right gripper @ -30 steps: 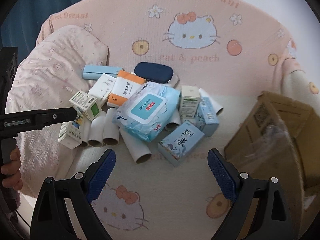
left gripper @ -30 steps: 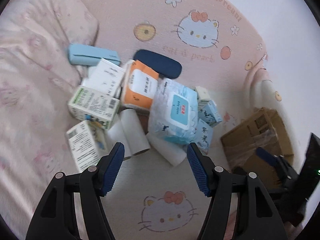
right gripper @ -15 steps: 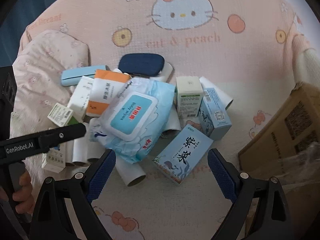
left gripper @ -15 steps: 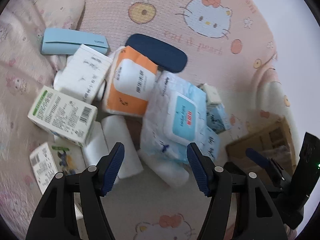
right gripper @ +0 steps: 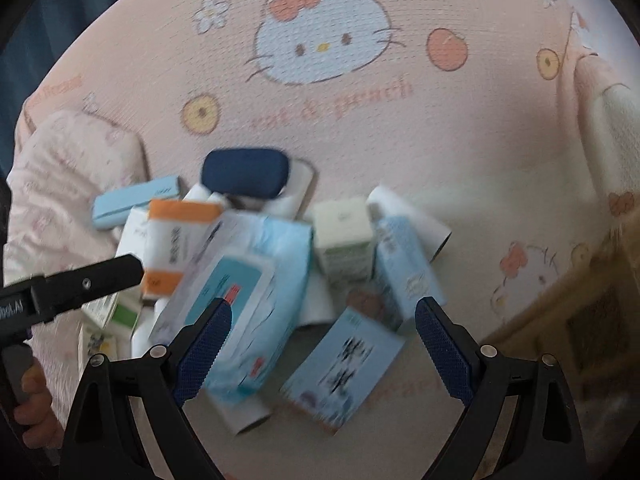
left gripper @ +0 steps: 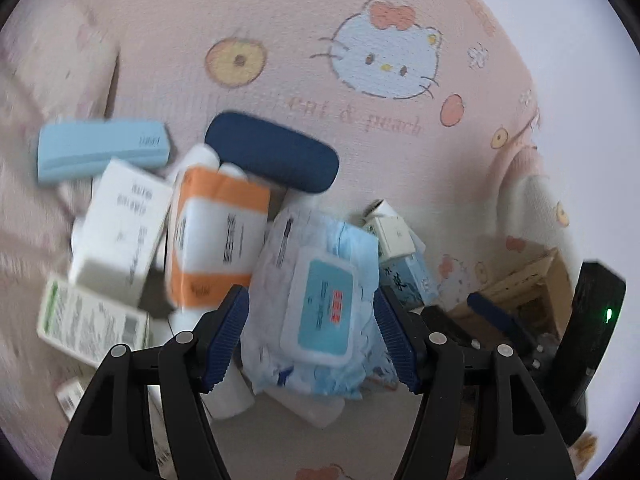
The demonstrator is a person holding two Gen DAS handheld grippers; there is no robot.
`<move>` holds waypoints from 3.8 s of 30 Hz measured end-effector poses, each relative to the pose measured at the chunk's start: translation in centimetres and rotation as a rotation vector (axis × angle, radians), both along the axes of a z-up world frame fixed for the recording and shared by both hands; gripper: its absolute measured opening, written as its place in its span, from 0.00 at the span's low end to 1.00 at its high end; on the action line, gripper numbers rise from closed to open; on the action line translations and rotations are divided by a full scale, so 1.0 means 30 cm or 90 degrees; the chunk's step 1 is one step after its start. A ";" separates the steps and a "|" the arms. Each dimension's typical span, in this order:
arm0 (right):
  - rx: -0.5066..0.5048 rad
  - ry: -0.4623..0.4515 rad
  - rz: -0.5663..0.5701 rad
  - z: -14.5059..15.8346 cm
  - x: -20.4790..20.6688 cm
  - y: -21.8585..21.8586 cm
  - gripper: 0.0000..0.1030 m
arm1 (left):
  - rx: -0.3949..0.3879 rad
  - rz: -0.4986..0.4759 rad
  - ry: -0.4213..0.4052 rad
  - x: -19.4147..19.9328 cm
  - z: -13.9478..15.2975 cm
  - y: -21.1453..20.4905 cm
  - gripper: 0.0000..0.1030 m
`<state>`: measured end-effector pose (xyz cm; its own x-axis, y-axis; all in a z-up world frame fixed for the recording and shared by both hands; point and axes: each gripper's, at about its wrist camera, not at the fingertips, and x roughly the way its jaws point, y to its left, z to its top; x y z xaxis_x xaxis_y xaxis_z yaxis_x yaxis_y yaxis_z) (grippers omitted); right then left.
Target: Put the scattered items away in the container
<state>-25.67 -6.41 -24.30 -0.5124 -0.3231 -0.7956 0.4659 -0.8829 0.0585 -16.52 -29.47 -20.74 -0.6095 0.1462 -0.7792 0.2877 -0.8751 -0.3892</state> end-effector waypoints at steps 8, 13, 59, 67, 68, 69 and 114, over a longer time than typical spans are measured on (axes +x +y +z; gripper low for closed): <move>0.030 0.004 0.054 -0.023 -0.096 -0.049 0.90 | -0.155 -0.008 -0.100 0.079 0.015 -0.031 0.67; 0.076 0.001 0.094 -0.062 -0.167 -0.089 0.90 | -0.225 0.019 -0.179 0.165 0.021 -0.099 0.67; -0.047 -0.074 0.066 -0.141 -0.303 -0.045 0.51 | 0.167 0.360 -0.249 0.118 -0.151 -0.362 0.52; 0.033 -0.035 0.095 -0.150 -0.265 -0.120 0.62 | 0.147 0.310 -0.200 0.132 -0.082 -0.368 0.52; 0.055 -0.031 0.094 -0.166 -0.264 -0.131 0.64 | 0.149 0.304 -0.195 0.133 -0.076 -0.371 0.52; 0.074 -0.025 0.091 -0.182 -0.263 -0.141 0.67 | 0.151 0.299 -0.191 0.136 -0.068 -0.370 0.51; -0.062 0.023 0.069 0.134 0.194 0.085 0.45 | -0.105 0.023 -0.060 0.180 0.187 0.087 0.51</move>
<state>-19.84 -3.85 -20.30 -0.4976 -0.4535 -0.7394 0.5620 -0.8179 0.1235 -11.13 -26.86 -15.13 -0.5354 -0.0096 -0.8446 0.3488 -0.9132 -0.2107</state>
